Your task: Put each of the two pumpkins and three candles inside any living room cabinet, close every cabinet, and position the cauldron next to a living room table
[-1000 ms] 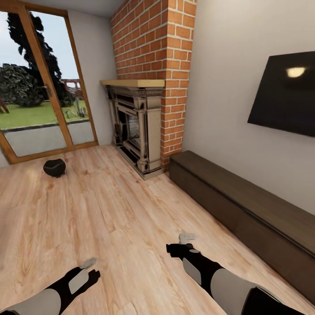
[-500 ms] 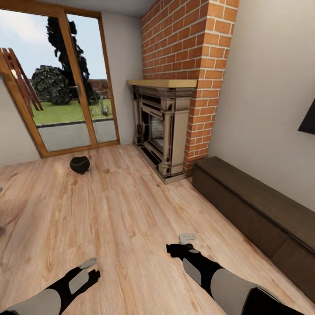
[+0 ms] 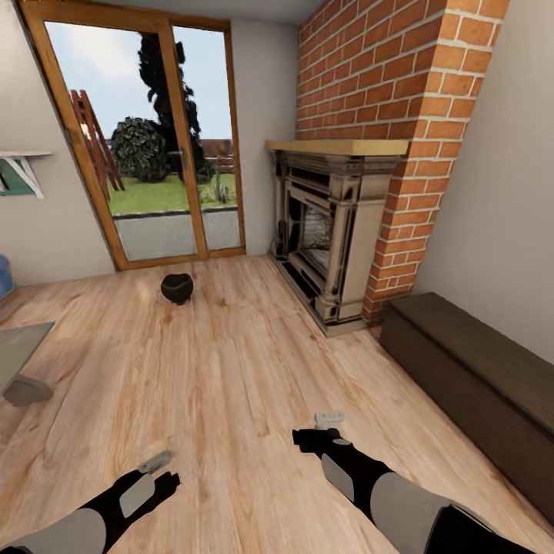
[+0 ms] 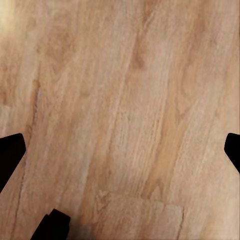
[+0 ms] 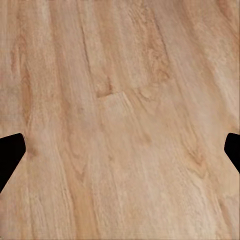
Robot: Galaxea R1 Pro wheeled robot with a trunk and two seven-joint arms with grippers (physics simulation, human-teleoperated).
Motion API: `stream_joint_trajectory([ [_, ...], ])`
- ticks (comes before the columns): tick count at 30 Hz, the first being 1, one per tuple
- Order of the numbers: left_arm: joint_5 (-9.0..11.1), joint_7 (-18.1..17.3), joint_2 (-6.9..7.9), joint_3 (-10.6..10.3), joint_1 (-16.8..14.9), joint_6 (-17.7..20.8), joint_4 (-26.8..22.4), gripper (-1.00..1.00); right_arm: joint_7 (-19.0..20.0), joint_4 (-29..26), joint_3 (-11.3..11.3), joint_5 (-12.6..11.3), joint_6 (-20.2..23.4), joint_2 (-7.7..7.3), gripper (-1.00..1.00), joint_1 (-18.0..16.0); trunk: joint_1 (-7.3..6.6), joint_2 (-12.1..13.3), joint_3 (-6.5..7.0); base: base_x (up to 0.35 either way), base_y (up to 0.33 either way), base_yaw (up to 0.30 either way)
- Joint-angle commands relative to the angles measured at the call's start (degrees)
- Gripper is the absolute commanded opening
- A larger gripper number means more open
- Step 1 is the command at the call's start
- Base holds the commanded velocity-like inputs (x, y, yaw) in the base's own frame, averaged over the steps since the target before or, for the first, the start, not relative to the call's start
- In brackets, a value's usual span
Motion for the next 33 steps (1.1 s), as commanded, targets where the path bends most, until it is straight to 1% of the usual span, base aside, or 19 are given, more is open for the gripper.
stream_joint_trajectory([
  [1,0.42,0.37,0.1,-0.39,0.0,0.22,-0.17,1.0,-0.38,-0.08,0.5,-0.4,0.12,-0.02,1.0,-0.05,0.03,-0.03,-0.06,0.325,0.111,0.276],
  [7,0.42,0.32,0.13,-0.39,0.0,0.22,-0.15,1.0,-0.38,-0.08,0.51,-0.4,0.15,-0.02,1.0,-0.05,0.03,-0.03,-0.06,0.326,0.1,0.276],
  [13,0.38,0.31,0.14,-0.39,0.0,0.18,-0.16,1.0,-0.38,-0.04,0.51,-0.45,0.19,-0.07,1.0,-0.05,0.03,-0.03,-0.06,0.335,0.017,0.232],
  [17,0.34,0.31,0.08,-0.45,0.0,0.15,-0.16,1.0,-0.38,-0.11,0.51,-0.41,0.12,-0.37,1.0,0.73,0.03,-0.03,-0.07,0.339,0.002,0.058],
  [21,0.33,0.31,0.05,-0.48,0.0,0.16,-0.16,1.0,-0.38,-0.38,0.51,-0.33,0.09,-0.09,1.0,1.89,0.03,-0.03,-0.07,0.34,0.0,0.01],
  [28,0.33,0.31,0.07,-0.47,0.0,0.15,-0.18,1.0,-0.34,-0.44,0.51,-0.32,-0.3,-0.04,1.0,2.13,0.03,-0.03,-0.07,0.34,0.006,0.001],
  [33,0.36,0.27,0.05,-0.47,0.0,0.21,-0.15,1.0,-0.37,-0.7,0.51,-0.38,-1.41,-0.1,1.0,2.15,0.03,-0.03,-0.07,0.328,0.109,0.0],
])
